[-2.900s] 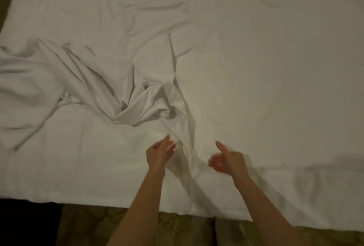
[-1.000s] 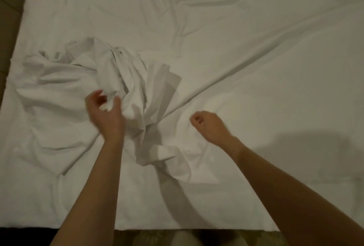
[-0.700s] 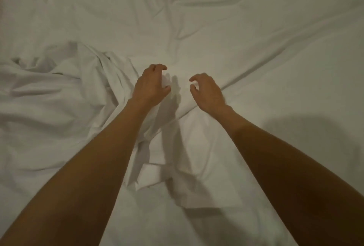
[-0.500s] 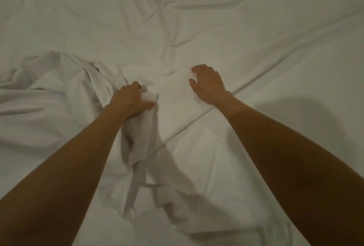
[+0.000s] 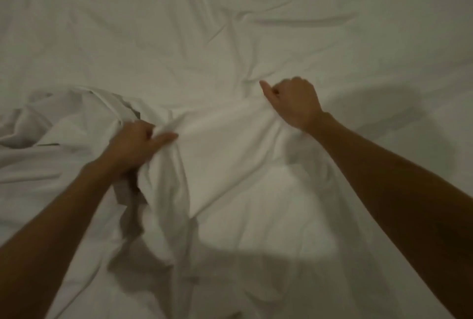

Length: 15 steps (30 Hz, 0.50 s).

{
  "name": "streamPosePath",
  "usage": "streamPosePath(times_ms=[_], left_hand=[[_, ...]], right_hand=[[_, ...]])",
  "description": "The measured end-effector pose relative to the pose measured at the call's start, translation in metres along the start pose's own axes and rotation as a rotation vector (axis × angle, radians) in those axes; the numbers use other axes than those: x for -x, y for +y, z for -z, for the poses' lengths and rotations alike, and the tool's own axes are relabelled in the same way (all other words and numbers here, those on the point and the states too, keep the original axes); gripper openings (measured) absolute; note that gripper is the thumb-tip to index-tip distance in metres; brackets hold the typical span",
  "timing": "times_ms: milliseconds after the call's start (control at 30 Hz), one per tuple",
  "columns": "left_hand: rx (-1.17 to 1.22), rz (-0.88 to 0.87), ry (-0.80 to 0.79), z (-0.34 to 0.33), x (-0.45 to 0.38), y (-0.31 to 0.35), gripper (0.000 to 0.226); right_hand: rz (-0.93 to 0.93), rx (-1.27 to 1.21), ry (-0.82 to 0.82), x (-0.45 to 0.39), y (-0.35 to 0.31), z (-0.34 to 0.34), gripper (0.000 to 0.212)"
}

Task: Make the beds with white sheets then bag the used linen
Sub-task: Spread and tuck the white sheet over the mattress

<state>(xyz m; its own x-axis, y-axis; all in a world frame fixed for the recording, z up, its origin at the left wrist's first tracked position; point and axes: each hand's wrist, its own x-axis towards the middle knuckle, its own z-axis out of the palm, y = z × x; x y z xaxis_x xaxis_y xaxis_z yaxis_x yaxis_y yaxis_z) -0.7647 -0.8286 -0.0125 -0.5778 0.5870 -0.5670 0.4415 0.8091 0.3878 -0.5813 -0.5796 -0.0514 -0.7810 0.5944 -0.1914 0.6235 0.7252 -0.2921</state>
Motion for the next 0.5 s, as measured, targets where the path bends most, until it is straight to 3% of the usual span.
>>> streamPosePath(times_ms=[167,333,433,467,500], left_hand=[[-0.192,-0.017,0.181,0.058,-0.07,0.013,0.058],[-0.514,0.009,0.106,0.037,-0.115,0.038,0.055],[-0.534,-0.289,0.419,-0.018,-0.096,0.068,0.057],[-0.562,-0.378,0.4,-0.037,-0.085,0.075,0.064],[-0.617,-0.424,0.253,-0.054,-0.077,0.075,0.074]], right_hand=[[0.024,0.035,0.112,-0.072,-0.011,0.015,0.063],[0.019,0.175,0.032,-0.08,0.0,-0.033,0.055],[0.036,0.203,0.133,-0.075,-0.001,-0.046,0.044],[0.03,0.19,0.175,-0.071,-0.001,-0.048,0.043],[0.021,0.161,0.216,-0.067,0.0,-0.05,0.043]])
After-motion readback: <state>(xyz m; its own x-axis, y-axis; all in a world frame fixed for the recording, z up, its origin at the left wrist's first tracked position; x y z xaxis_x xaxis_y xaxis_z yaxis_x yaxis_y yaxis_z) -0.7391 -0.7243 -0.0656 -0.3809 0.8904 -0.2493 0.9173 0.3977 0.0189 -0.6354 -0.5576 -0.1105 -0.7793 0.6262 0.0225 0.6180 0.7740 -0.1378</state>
